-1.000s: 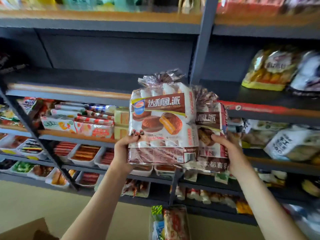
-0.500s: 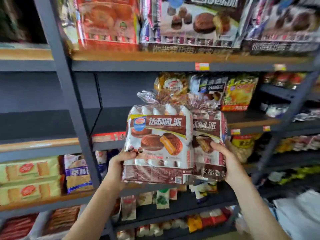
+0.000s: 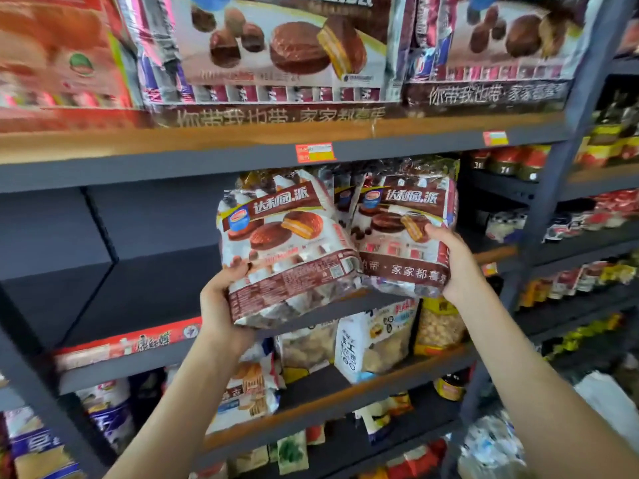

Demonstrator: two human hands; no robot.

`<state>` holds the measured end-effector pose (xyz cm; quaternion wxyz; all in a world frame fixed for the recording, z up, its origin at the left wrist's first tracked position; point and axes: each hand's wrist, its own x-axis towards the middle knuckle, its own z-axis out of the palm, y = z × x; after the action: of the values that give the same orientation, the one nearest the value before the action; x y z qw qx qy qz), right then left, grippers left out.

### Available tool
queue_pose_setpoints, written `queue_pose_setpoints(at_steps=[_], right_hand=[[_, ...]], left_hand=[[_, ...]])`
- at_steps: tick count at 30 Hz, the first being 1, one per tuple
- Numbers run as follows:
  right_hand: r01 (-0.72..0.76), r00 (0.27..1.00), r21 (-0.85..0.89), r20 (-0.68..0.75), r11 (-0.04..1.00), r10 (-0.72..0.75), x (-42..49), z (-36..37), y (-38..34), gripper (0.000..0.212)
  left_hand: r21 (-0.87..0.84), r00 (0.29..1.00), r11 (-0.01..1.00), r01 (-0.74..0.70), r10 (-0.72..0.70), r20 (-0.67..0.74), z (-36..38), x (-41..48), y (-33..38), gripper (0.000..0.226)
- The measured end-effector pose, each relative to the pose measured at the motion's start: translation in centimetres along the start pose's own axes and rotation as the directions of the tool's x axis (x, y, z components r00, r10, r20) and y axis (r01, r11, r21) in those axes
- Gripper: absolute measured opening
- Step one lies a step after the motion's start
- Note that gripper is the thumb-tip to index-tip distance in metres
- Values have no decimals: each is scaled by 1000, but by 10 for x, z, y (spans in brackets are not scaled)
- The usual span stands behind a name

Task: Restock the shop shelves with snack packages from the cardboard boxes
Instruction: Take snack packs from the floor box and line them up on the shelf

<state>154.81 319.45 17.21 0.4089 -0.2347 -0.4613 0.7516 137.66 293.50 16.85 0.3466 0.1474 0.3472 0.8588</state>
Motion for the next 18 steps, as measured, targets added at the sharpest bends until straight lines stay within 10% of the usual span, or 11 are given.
queue_pose_setpoints(at_steps=[4, 8, 12, 18], right_hand=[[-89, 982, -50, 161, 995, 96, 54, -4, -12, 25], [-81, 958, -154, 262, 985, 120, 100, -13, -13, 53], [1, 905, -270, 409, 963, 114, 135, -24, -15, 72], [179, 826, -320, 563, 930, 35, 154, -18, -1, 63]], left_hand=[[-15, 991, 994, -109, 107, -85, 11, 22, -11, 23], [-103, 966, 968, -229, 212, -148, 25, 36, -26, 28], [-161, 946, 942, -295, 265, -186, 37, 45, -44, 79], [-68, 923, 945, -320, 295, -247, 49, 48, -67, 33]])
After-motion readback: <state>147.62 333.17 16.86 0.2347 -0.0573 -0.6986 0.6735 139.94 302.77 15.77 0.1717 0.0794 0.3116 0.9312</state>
